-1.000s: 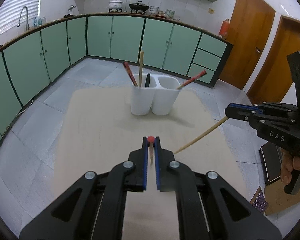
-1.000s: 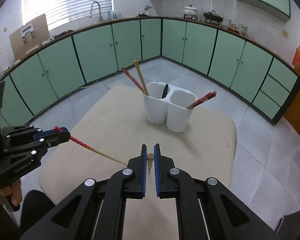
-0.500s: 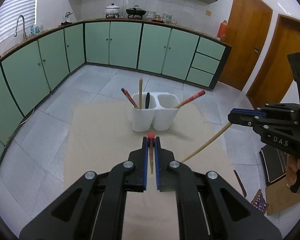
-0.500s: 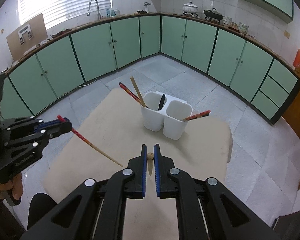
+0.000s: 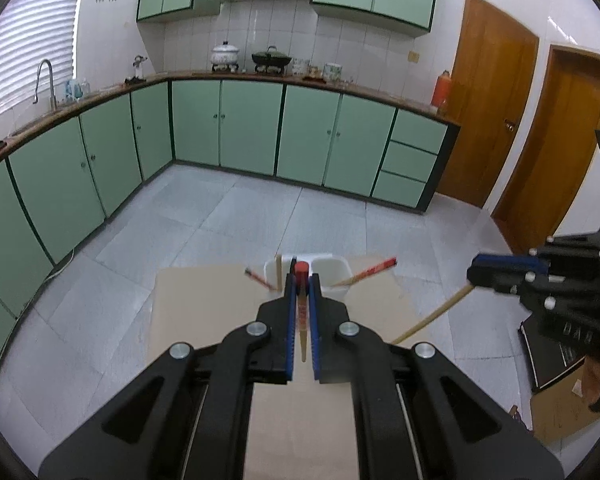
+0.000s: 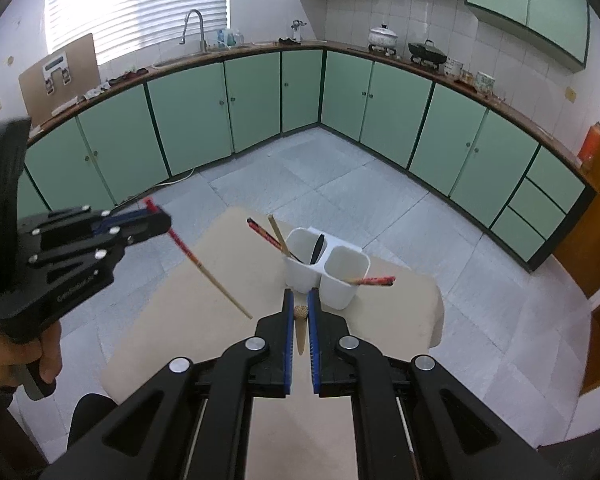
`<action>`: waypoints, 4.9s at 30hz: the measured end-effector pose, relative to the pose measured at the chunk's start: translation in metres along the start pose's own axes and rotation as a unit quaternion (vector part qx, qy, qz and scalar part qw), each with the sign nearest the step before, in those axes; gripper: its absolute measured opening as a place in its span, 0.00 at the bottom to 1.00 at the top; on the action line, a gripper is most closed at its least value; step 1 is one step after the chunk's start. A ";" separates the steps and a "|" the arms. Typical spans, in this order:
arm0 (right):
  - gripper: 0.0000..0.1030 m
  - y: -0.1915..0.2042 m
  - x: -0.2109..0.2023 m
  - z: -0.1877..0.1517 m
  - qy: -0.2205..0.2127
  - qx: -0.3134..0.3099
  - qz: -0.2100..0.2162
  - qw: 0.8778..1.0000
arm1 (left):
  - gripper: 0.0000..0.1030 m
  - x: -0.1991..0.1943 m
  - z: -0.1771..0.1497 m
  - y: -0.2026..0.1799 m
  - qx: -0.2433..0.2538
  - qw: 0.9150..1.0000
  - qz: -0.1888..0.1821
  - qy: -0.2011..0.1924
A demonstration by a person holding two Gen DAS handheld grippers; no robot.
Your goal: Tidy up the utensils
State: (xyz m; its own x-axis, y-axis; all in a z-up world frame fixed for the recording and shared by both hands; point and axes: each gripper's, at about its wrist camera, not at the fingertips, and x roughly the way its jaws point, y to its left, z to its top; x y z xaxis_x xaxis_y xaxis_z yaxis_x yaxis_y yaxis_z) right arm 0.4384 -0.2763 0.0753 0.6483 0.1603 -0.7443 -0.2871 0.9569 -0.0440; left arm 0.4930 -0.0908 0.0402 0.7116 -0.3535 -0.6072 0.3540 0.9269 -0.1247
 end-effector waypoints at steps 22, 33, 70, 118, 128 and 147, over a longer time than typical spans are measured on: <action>0.07 -0.042 0.013 0.074 -0.030 0.045 -0.025 0.998 | 0.05 0.043 0.072 -0.008 -0.016 0.998 0.029 -0.044; 0.07 -0.072 0.083 0.090 -0.014 0.071 -0.026 0.997 | 0.05 0.117 0.079 -0.005 -0.012 0.999 0.037 -0.032; 0.88 -0.122 0.079 -0.029 -0.070 0.184 -0.036 0.980 | 0.90 0.098 -0.020 0.069 -0.032 0.994 0.102 0.025; 0.94 0.157 -0.184 -0.351 -0.203 0.130 -0.160 0.957 | 0.95 -0.325 -0.345 -0.065 -0.056 0.970 0.224 -0.081; 0.94 0.156 -0.191 -0.365 -0.207 0.140 -0.160 0.955 | 0.95 -0.350 -0.344 -0.066 -0.070 0.967 0.223 -0.102; 0.94 0.171 -0.219 -0.376 -0.233 0.129 -0.167 0.949 | 0.95 -0.375 -0.355 -0.063 -0.087 0.962 0.227 -0.128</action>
State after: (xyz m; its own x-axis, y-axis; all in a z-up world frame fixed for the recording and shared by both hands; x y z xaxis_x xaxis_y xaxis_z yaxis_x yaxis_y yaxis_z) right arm -0.0178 -0.2391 -0.0204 0.9320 -0.1305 -0.3383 0.1327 0.9910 -0.0168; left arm -0.0117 0.0280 -0.0022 0.9023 0.0938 -0.4207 -0.1196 0.9922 -0.0352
